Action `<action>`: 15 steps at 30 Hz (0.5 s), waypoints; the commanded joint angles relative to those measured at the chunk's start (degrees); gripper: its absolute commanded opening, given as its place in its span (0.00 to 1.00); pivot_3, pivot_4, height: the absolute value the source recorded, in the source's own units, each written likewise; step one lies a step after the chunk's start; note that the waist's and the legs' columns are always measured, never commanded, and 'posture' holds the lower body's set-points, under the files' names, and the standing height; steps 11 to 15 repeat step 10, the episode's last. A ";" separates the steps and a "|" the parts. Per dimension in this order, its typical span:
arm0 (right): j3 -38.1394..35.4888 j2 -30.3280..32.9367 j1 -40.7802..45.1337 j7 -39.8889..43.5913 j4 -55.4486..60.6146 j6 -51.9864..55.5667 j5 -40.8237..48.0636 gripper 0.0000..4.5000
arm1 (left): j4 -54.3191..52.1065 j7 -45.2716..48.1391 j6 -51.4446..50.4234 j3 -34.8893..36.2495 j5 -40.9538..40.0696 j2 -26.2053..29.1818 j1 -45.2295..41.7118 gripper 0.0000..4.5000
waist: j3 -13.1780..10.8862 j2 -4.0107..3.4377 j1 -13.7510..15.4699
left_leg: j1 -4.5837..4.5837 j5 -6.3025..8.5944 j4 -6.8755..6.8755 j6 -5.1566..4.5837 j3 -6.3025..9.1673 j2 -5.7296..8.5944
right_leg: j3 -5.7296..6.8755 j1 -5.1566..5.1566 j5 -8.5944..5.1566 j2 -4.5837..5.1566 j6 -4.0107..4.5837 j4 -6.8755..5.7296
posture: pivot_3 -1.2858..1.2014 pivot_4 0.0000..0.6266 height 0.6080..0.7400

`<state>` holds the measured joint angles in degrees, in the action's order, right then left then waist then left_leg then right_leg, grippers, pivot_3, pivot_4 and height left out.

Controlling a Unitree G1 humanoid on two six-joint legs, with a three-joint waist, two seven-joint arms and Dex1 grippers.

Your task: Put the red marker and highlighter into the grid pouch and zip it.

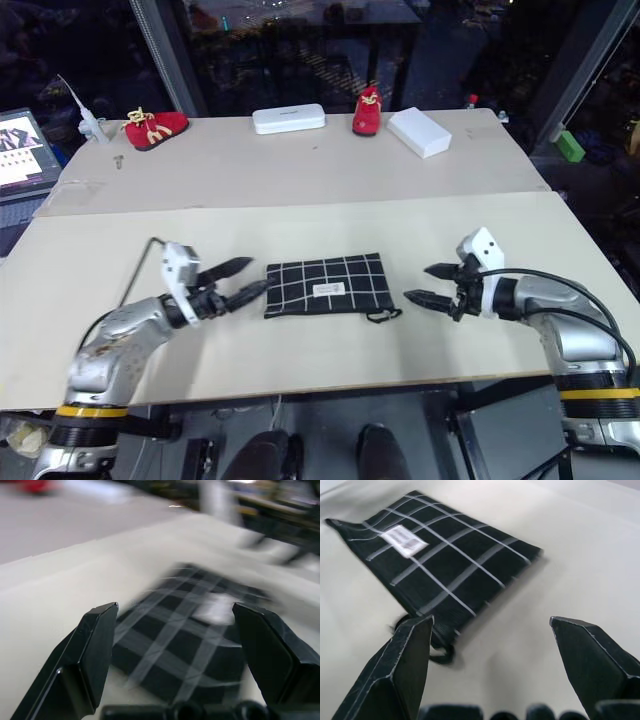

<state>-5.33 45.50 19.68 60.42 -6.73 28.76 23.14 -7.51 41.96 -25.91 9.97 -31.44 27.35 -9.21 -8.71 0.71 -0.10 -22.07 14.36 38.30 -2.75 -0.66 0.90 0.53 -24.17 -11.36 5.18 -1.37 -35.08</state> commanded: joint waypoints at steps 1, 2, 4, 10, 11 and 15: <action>-3.90 -0.34 1.39 -1.97 -4.46 -2.56 0.10 0.92 | -3.39 -5.19 -2.22 8.81 -2.72 1.12 4.77 0.87 | 0.00 0.00 -0.17 | 0.02 0.01 0.00 0.00 0.00 -0.03 | -0.01 0.02 0.00 0.00 0.00 -0.01 | 0.52 0.24 1.00; -4.23 -0.56 1.63 -2.11 -5.38 -2.63 0.38 0.92 | -3.39 -5.88 -2.49 9.89 -2.79 1.23 5.64 0.87 | 0.00 0.00 -0.13 | 0.01 0.00 0.00 0.00 -0.01 -0.01 | -0.01 0.01 0.00 0.01 0.01 0.01 | 0.52 0.24 1.00; -4.57 -1.00 1.90 -2.21 -6.86 -2.80 0.66 0.92 | -3.31 -7.49 -1.97 11.61 -2.39 0.92 7.02 0.87 | 0.00 0.00 0.03 | 0.01 0.00 0.00 0.01 -0.01 0.01 | 0.00 0.02 0.00 0.03 0.01 0.00 | 0.52 0.24 1.00; -3.90 -2.16 2.54 -2.51 -9.17 -3.19 -0.06 0.92 | -3.18 -9.92 -3.40 12.91 -3.23 -0.01 7.75 0.87 | 0.00 0.00 0.65 | 0.04 0.00 0.00 0.01 -0.02 0.05 | -0.01 0.07 0.00 0.07 0.02 0.03 | 0.52 0.24 1.00; -3.90 -2.16 2.54 -2.51 -9.17 -3.19 -0.06 0.92 | -3.18 -9.92 -3.40 12.91 -3.23 -0.01 7.75 0.87 | 0.00 0.00 0.65 | 0.04 0.00 0.00 0.01 -0.02 0.05 | -0.01 0.07 0.00 0.07 0.02 0.03 | 0.52 0.24 1.00; -3.90 -2.16 2.54 -2.51 -9.17 -3.19 -0.06 0.92 | -3.18 -9.92 -3.40 12.91 -3.23 -0.01 7.75 0.87 | 0.00 0.00 0.65 | 0.04 0.00 0.00 0.01 -0.02 0.05 | -0.01 0.07 0.00 0.07 0.02 0.03 | 0.52 0.24 1.00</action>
